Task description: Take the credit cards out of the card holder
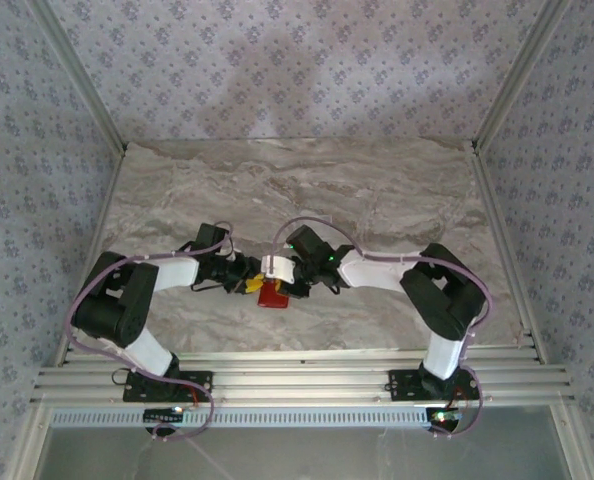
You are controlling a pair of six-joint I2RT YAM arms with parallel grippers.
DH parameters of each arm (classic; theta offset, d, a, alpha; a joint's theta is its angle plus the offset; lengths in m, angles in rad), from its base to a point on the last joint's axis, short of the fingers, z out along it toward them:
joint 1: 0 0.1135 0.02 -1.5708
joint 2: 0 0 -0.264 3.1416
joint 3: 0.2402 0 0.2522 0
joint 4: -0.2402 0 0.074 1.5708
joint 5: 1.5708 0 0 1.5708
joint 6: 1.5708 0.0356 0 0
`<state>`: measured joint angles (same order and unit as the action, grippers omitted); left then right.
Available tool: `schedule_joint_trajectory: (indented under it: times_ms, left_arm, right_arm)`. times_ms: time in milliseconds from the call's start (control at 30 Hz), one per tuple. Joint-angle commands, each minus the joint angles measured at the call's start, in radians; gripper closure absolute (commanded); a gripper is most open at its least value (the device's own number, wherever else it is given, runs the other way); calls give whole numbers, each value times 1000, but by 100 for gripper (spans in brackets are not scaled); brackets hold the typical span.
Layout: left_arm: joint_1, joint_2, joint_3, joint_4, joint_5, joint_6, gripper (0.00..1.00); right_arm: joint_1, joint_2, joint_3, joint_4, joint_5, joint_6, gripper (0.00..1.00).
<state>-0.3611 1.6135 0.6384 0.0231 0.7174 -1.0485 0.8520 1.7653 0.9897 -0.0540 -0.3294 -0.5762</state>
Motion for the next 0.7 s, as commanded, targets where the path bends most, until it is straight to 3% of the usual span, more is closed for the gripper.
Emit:
schedule_joint_trajectory:
  times_ms: [0,200,467,567,667]
  left_arm:
    - [-5,-15,22,-93,-50,31,65]
    - [10,-69,93,-239,-105,101,64]
    - [20,-127,197,-463,-259,252,59]
    - [29,-148,205,-493,-290,279,59]
    - [30,-161,205,-498,-299,306,58]
  right_arm:
    - [-12,-63,-13,12,29,89,72]
    - [-12,-155,-21,-72,141,320,48]
    - [3,-166,47,-240,334,1007,49]
    - [3,-127,96,-354,325,1229,48]
    - [17,-88,119,-375,295,1323,46]
